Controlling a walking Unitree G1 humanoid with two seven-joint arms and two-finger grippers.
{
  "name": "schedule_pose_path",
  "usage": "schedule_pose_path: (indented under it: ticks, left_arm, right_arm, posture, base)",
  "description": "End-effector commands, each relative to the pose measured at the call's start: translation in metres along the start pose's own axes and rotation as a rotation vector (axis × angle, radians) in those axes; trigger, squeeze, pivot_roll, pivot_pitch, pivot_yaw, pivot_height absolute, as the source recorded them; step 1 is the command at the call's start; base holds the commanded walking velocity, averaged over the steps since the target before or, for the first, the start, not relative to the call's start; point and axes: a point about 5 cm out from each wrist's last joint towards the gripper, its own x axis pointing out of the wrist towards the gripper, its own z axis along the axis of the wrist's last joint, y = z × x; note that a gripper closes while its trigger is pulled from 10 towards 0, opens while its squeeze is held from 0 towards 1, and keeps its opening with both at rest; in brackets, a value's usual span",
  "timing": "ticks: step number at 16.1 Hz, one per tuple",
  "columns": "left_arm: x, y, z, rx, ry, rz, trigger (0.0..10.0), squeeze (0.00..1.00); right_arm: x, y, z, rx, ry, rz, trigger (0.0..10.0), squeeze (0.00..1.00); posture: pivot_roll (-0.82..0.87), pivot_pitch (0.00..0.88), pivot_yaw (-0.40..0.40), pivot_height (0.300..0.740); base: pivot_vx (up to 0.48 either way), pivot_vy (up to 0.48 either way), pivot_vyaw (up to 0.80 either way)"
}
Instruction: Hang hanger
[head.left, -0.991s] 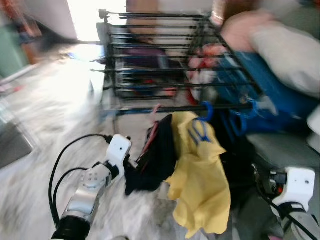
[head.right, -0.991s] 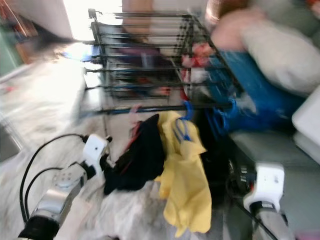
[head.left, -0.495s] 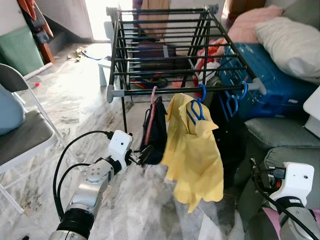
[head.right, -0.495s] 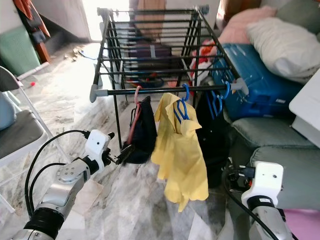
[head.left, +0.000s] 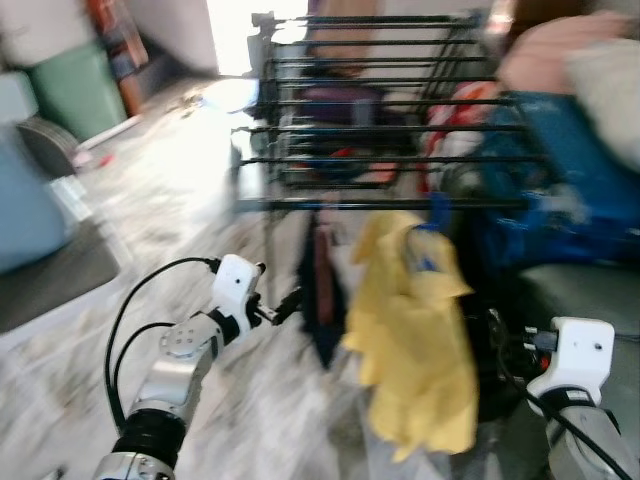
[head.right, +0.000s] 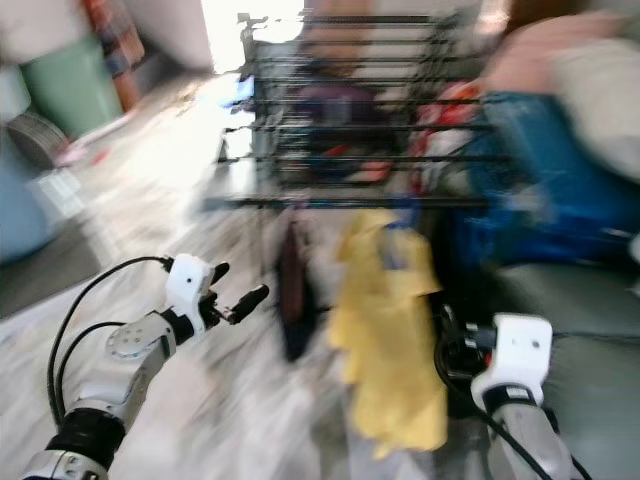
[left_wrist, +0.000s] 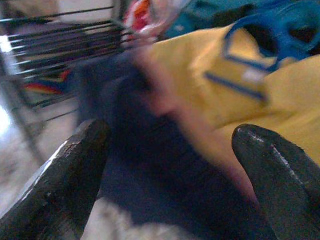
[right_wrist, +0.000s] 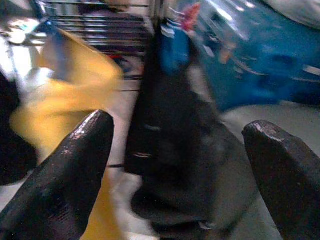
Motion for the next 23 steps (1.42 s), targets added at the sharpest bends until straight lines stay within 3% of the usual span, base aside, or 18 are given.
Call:
schedule_pose_path:
  ticks: [1, 2, 3, 5, 8, 11, 16, 18, 20, 21, 23]
  left_arm:
    - [0.000, -0.001, 0.002, 0.017, 0.005, -0.018, 10.0, 0.00]
    - [0.000, -0.001, 0.002, 0.025, 0.000, -0.021, 10.0, 0.00]
    - [0.000, 0.000, 0.000, -0.032, 0.004, -0.002, 10.0, 0.00]
    - [0.000, 0.001, 0.000, -0.030, 0.003, 0.003, 10.0, 0.00]
    - [0.000, 0.002, 0.001, -0.014, 0.004, -0.005, 10.0, 0.00]
    - [0.000, 0.003, 0.004, 0.014, 0.000, -0.010, 10.0, 0.00]
    - [-0.009, 0.004, -0.002, 0.022, 0.022, 0.002, 10.0, 0.00]
    - [-0.009, 0.005, -0.002, 0.023, 0.033, -0.002, 10.0, 0.00]
    - [-0.009, 0.008, -0.001, 0.033, 0.046, -0.005, 10.0, 0.00]
    - [-0.014, 0.011, -0.002, 0.041, 0.053, 0.007, 10.0, 0.00]
    - [-0.018, 0.013, -0.004, 0.045, 0.064, 0.011, 10.0, 0.00]
  right_arm:
    - [0.002, 0.000, 0.006, -0.002, -0.023, -0.004, 10.0, 0.00]
    - [0.002, 0.000, 0.006, -0.005, -0.024, -0.014, 10.0, 0.00]
    - [0.002, 0.000, 0.005, -0.008, -0.017, -0.012, 10.0, 0.00]
    - [0.003, 0.001, 0.004, -0.013, -0.003, 0.015, 10.0, 0.00]
    - [0.007, 0.005, 0.001, -0.002, 0.051, 0.169, 10.0, 0.00]
    - [0.017, 0.004, 0.001, 0.004, 0.079, 0.241, 10.0, 0.00]
    - [0.026, -0.005, -0.005, -0.060, 0.122, 0.184, 10.0, 0.00]
    - [0.033, -0.019, -0.008, -0.096, 0.143, 0.175, 10.0, 0.00]
    - [0.052, -0.049, -0.007, -0.223, 0.172, 0.167, 10.0, 0.00]
    - [0.063, -0.063, 0.002, -0.229, 0.159, 0.152, 10.0, 0.00]
    - [0.072, -0.067, 0.000, -0.201, 0.187, 0.208, 10.0, 0.00]
  posture:
    - [-0.04, 0.000, -0.002, 0.740]
    - [-0.04, 0.000, -0.002, 0.740]
    - [-0.04, 0.000, -0.004, 0.740]
    - [-0.04, 0.000, -0.006, 0.740]
    - [-0.03, 0.000, 0.001, 0.740]
    - [-0.02, 0.000, 0.002, 0.740]
    - [-0.01, 0.000, -0.007, 0.740]
    - [-0.01, 0.000, 0.000, 0.740]
    - [0.01, 0.000, 0.001, 0.740]
    - [0.03, 0.000, 0.000, 0.740]
    - [0.05, 0.002, 0.003, 0.740]
  base:
    - [0.409, 0.000, 0.00]
    - [0.304, -0.371, 0.00]
    - [0.000, 0.000, 0.00]
    - [0.000, 0.000, 0.00]
    - [0.000, 0.000, 0.00]
    - [0.000, 0.000, 0.00]
    - [0.000, 0.000, 0.00]
    - [0.000, 0.000, 0.00]
    - [0.000, 0.000, 0.00]
    - [0.000, 0.000, 0.00]
    - [0.000, 0.000, 0.00]
